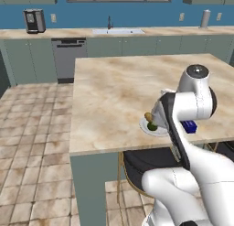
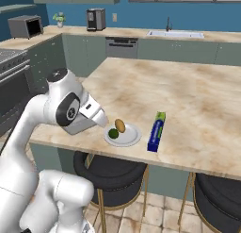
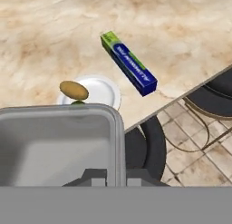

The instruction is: Retrieve the tupperware and aluminum foil from the cabinet and place them on the dining counter near the plate with potato and lime to prepare for storing leftovers.

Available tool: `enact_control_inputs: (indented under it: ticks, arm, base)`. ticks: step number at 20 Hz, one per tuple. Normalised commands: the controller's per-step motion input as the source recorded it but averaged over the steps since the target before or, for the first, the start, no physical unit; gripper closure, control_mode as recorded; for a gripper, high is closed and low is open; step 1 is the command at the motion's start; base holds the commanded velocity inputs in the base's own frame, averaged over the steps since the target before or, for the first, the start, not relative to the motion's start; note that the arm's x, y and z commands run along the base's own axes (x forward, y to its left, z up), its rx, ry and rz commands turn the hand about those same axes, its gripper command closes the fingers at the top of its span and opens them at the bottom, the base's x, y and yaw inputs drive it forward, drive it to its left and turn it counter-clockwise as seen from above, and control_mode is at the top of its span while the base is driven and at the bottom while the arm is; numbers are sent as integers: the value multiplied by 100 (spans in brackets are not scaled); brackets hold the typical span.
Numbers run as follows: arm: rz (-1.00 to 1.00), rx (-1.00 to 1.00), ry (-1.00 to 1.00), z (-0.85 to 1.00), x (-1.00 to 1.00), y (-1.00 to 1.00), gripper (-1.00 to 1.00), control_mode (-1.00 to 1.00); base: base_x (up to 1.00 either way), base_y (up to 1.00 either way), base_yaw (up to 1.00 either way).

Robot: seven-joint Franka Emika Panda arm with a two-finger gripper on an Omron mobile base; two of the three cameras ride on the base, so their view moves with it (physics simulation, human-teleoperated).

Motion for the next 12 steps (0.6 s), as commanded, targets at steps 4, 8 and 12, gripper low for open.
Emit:
enact_control_inputs:
  ticks: [4, 8, 12]
  arm:
    - [23, 2, 17, -55, 80, 3, 100, -100]
    - [29, 0, 12, -68, 74, 31, 100, -100]
    - [19, -1, 1, -56, 62, 51, 100, -100]
  base:
    - [0, 0, 0]
    - [0, 0, 0]
    - [0, 0, 0]
